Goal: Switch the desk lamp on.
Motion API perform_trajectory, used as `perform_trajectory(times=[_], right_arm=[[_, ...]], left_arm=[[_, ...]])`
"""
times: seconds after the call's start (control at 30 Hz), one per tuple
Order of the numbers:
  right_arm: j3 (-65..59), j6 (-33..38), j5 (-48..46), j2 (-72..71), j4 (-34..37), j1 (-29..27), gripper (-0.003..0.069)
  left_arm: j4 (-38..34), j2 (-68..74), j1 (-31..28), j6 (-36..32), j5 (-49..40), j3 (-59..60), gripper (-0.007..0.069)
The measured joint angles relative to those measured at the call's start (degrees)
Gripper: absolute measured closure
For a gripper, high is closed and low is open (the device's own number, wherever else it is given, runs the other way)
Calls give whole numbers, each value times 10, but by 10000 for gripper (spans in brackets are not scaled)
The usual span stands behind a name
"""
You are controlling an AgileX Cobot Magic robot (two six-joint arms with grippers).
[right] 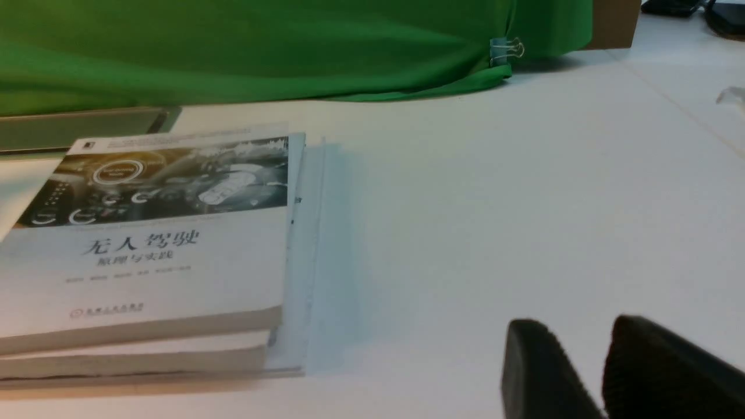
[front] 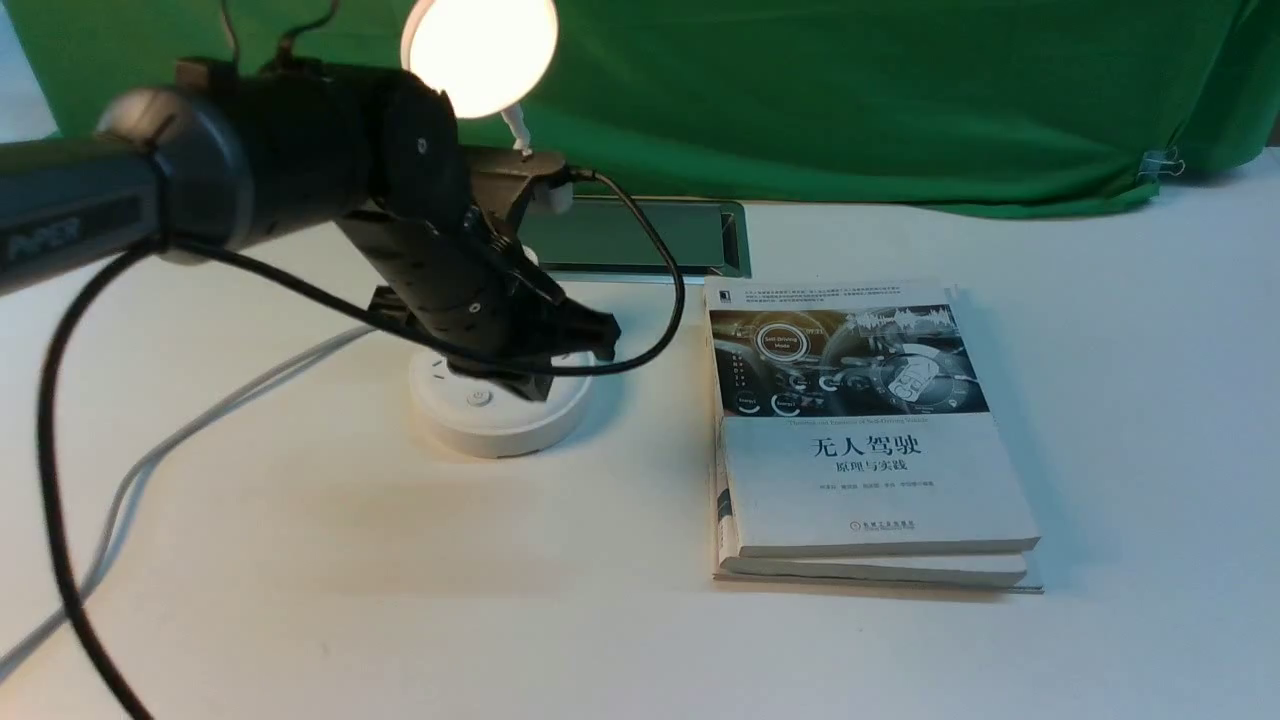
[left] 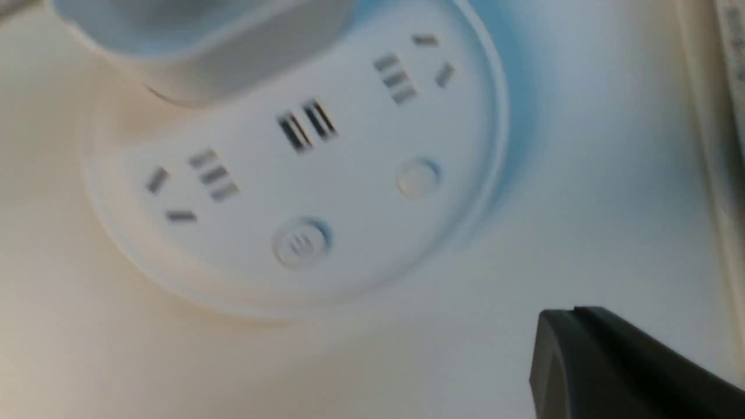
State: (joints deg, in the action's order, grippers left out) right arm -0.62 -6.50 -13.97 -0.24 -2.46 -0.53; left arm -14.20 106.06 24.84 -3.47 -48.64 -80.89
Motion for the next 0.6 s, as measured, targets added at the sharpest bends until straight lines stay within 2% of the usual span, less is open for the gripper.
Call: perform_trajectory(times=[0.1,0.13,0.17,0.2,0.23,0.27,0.33,0.4,0.47,0.53,0.6], right_arm=[[0,0,0,0,0,0,418],[0,0,0,0,0,0,418],[0,0,0,0,0,0,418],[0,0,0,0,0,0,418],[0,0,0,0,0,0,418],[0,0,0,0,0,0,418],[0,0,0,0,0,0,418],[0,0,0,0,0,0,418],[0,0,0,0,0,0,418],[0,0,0,0,0,0,418],[0,0,0,0,0,0,418]], left_arm=[[-100,-45,0,-90,-58,76,622],[-107,-52,0,-104,-65,86,622],[-160,-81,0,-161,-95,124,622],[-193,-107,0,-187,-107,149,622],[-199,-113,0,-193,-109,154,622],[-242,-156,0,-239,-125,183,622],[-298,-238,0,-291,-128,214,622],[-321,-287,0,-320,-118,225,622],[-358,-393,0,-391,-53,247,622],[-368,-441,0,-414,-14,260,622],[-375,-548,0,-468,116,303,622]])
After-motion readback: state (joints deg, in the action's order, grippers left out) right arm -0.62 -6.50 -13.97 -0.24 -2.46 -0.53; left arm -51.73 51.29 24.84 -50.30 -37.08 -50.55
